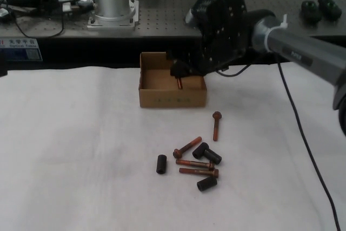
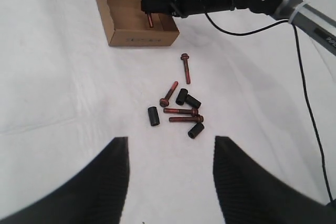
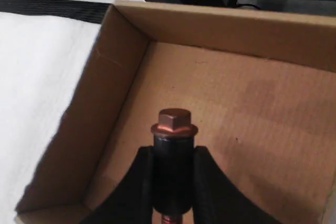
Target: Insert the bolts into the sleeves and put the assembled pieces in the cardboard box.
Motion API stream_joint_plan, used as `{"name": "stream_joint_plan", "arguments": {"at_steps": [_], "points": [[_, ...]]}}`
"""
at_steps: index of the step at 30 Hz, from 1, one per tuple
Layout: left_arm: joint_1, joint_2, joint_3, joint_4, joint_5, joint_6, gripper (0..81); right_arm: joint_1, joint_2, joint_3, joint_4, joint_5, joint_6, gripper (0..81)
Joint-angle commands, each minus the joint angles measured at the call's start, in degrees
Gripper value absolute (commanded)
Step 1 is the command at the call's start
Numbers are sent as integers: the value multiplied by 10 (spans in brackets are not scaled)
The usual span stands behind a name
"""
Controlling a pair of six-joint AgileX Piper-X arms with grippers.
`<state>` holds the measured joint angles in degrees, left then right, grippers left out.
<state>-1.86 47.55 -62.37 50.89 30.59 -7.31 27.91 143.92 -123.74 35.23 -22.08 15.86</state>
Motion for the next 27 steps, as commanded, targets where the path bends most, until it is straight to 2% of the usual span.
{"name": "stream_joint_plan", "arguments": {"at_steps": [1,4,5,9,11,19,25,27], "points": [[1,-5,-2,0,-5,22,369,-5,-7,-13,-3,-4,-5,28],[1,-5,-2,0,-15,22,369,-5,-7,-13,-3,-7,-13,2],[1,-5,-2,0,-22,22,369,-5,-7,-17,-1,-8,-17,22],[1,-5,-2,0,-25,22,369,-5,-8,-19,7,-7,-18,228],[1,-5,-2,0,-25,22,369,-5,-10,-19,19,-7,-18,296],[1,-5,-2,0,-25,22,369,-5,-26,-29,71,-21,-23,292],[1,-5,-2,0,-27,22,369,-5,-79,-30,168,-17,-89,292],[1,-5,-2,0,-38,22,369,-5,-103,-30,230,7,-120,292]]}}
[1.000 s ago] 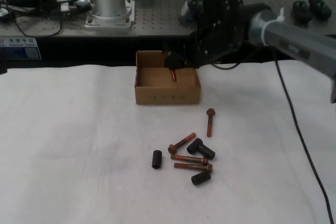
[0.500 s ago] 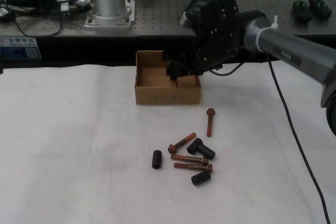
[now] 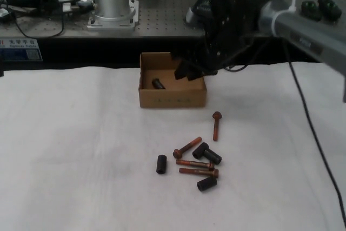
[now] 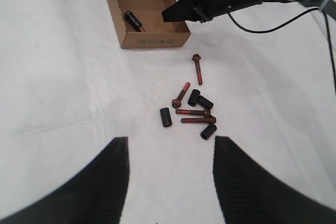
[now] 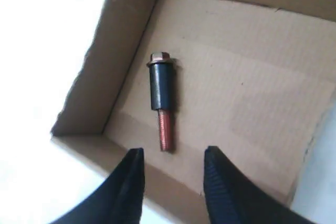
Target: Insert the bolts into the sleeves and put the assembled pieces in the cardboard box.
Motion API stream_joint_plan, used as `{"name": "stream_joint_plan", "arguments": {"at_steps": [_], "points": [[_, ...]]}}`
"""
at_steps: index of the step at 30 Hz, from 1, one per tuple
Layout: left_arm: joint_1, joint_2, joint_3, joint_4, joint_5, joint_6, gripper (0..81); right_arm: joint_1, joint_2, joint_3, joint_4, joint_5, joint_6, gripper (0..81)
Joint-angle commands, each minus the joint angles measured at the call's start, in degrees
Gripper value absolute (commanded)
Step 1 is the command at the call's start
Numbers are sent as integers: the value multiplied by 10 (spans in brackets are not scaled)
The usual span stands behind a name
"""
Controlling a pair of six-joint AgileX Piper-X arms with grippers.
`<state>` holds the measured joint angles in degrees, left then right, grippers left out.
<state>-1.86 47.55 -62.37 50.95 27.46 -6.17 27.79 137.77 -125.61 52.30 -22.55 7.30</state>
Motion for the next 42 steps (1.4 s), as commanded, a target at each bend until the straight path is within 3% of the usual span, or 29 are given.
{"name": "stream_joint_plan", "arguments": {"at_steps": [1,5,10,15,29,35,42], "points": [[1,-5,-2,0,-14,11,369,-4,-52,-11,94,23,-48,292],[1,-5,-2,0,-28,11,369,-4,-85,-9,201,58,-86,292],[1,-5,-2,0,-28,11,369,-4,-144,48,237,77,-84,292],[1,-5,-2,0,-28,11,369,7,-239,150,234,79,-87,223],[1,-5,-2,0,-28,11,369,44,-637,593,100,79,-67,214],[1,-5,-2,0,-28,26,369,44,-766,703,45,79,-30,214],[1,-5,-2,0,-28,26,369,44,-779,738,-7,98,34,214]]}}
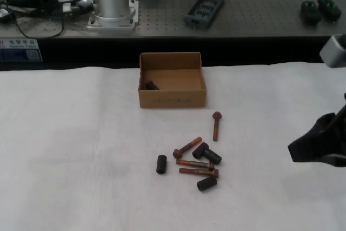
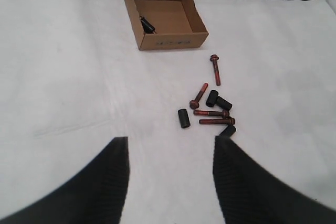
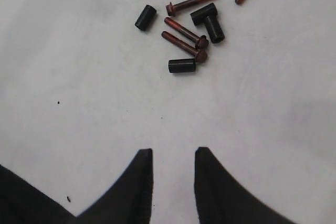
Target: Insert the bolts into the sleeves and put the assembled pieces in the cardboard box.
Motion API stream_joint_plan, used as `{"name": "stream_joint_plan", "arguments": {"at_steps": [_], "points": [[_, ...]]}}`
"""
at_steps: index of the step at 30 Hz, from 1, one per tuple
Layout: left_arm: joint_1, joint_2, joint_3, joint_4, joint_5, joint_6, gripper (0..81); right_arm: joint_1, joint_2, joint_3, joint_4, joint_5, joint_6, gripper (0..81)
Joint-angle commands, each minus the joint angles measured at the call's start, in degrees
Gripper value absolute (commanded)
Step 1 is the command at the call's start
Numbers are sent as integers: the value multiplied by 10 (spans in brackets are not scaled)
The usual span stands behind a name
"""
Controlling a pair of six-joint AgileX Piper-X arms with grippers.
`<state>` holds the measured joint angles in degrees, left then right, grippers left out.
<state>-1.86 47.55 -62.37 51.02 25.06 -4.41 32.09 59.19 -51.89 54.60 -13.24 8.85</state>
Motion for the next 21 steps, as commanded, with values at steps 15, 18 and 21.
{"name": "stream_joint_plan", "arguments": {"at_steps": [15,18,21], "points": [[1,-5,-2,-1,-4,8,369,-4,347,-138,-151,28,134,214],[1,-5,-2,-1,-4,8,369,-13,427,-221,-138,37,134,214],[1,-5,-2,-1,-4,8,369,-23,503,-298,-101,36,134,214]]}}
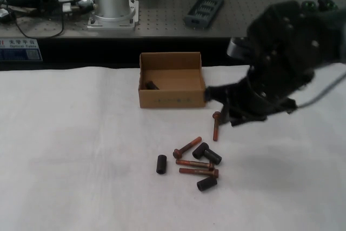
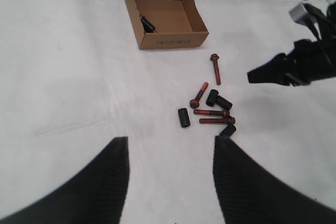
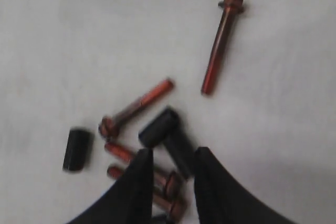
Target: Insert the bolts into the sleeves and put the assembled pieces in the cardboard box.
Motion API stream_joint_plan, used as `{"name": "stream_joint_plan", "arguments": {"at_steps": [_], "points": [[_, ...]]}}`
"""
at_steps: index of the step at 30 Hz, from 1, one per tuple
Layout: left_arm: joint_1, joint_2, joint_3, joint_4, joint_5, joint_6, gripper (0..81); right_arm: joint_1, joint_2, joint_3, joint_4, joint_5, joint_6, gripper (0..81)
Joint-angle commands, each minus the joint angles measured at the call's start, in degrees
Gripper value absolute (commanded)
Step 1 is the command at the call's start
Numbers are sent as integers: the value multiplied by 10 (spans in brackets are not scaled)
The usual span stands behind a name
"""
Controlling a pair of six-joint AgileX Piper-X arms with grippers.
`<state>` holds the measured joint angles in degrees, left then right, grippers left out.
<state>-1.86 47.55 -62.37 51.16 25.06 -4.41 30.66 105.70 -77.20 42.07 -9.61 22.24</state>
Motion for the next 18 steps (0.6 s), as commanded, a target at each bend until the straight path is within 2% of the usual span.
{"name": "stream_joint_plan", "arguments": {"at_steps": [1,8,18], "points": [[1,-5,-2,-2,-4,10,369,-13,60,-71,36,0,0,214],[1,-5,-2,-2,-24,36,369,-27,158,-185,103,14,0,214],[1,-5,-2,-2,-43,36,369,-27,196,-215,91,14,0,214]]}}
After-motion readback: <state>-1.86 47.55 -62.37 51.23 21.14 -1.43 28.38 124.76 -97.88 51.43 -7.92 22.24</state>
